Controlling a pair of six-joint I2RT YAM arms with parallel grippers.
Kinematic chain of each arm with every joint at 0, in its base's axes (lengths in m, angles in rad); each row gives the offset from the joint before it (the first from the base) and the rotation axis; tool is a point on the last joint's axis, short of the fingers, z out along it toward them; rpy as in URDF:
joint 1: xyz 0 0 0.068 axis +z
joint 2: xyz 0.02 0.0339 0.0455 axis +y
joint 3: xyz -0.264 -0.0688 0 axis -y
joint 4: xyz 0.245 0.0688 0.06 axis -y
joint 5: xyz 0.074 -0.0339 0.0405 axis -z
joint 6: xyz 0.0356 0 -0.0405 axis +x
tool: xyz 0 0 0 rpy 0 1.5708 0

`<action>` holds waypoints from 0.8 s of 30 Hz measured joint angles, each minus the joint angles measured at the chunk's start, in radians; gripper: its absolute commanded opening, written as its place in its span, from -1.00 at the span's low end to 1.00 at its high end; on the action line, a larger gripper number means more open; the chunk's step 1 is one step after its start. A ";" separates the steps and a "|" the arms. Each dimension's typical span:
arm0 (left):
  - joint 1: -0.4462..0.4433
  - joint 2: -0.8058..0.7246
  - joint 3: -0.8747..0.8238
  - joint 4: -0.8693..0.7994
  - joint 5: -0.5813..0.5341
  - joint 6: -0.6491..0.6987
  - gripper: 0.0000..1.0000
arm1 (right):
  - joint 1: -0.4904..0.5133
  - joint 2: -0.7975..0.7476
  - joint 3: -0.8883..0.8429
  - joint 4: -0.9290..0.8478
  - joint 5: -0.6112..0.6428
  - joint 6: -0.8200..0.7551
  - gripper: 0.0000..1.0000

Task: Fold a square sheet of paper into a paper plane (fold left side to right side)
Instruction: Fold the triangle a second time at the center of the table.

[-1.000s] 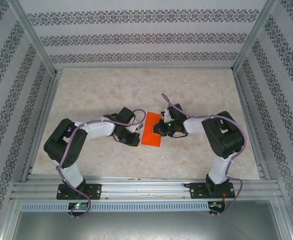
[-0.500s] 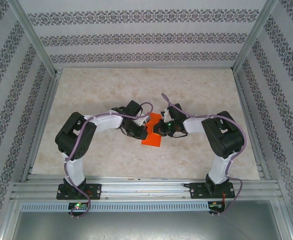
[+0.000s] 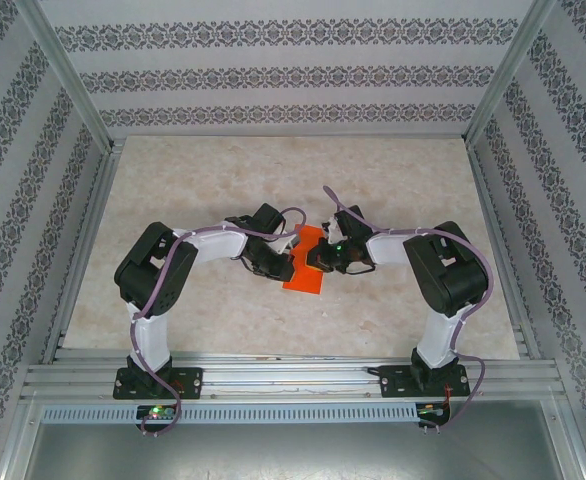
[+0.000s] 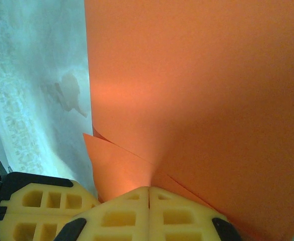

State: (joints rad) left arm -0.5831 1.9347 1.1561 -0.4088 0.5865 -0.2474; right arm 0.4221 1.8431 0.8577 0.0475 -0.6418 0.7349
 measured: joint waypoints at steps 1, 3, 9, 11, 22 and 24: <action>0.000 0.000 0.000 0.000 0.000 0.000 -1.00 | -0.002 0.000 0.000 -0.003 -0.002 0.000 -1.00; 0.000 0.000 0.000 0.000 0.000 0.000 -1.00 | -0.008 0.000 0.001 -0.007 -0.004 0.000 -1.00; 0.000 0.000 0.000 0.001 0.000 0.000 -1.00 | -0.020 0.000 0.001 -0.011 -0.007 0.000 -1.00; 0.000 0.000 0.000 0.001 0.000 0.000 -1.00 | -0.026 -0.001 -0.001 -0.011 -0.008 -0.001 -1.00; 0.000 0.000 0.007 0.003 0.012 -0.015 -1.00 | -0.034 -0.004 -0.014 0.001 -0.015 -0.001 -1.00; -0.001 0.000 0.015 -0.001 0.014 -0.016 -1.00 | -0.034 -0.004 -0.014 0.002 -0.015 -0.001 -1.00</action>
State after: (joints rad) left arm -0.5842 1.9347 1.1709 -0.4099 0.6003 -0.2630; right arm 0.3885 1.8393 0.8433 0.0494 -0.6567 0.7341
